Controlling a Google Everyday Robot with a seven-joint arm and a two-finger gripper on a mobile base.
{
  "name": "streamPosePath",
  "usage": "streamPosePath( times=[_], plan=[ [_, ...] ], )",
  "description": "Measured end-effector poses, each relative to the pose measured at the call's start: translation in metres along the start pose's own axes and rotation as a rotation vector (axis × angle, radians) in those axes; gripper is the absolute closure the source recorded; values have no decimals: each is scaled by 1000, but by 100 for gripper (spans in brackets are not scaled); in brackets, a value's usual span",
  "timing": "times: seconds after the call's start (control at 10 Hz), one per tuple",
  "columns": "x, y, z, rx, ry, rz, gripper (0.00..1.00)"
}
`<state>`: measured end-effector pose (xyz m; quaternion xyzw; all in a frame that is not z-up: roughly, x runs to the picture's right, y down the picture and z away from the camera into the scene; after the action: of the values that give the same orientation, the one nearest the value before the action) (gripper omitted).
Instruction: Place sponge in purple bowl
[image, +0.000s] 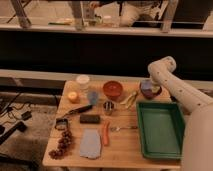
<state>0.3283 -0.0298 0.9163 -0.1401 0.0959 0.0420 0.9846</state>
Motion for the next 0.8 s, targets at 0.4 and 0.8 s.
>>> streamPosePath(
  times=[0.4,0.8],
  plan=[
    [2,-10,6,23,15,7,97],
    [15,-14,8,32,35,28,95]
  ],
)
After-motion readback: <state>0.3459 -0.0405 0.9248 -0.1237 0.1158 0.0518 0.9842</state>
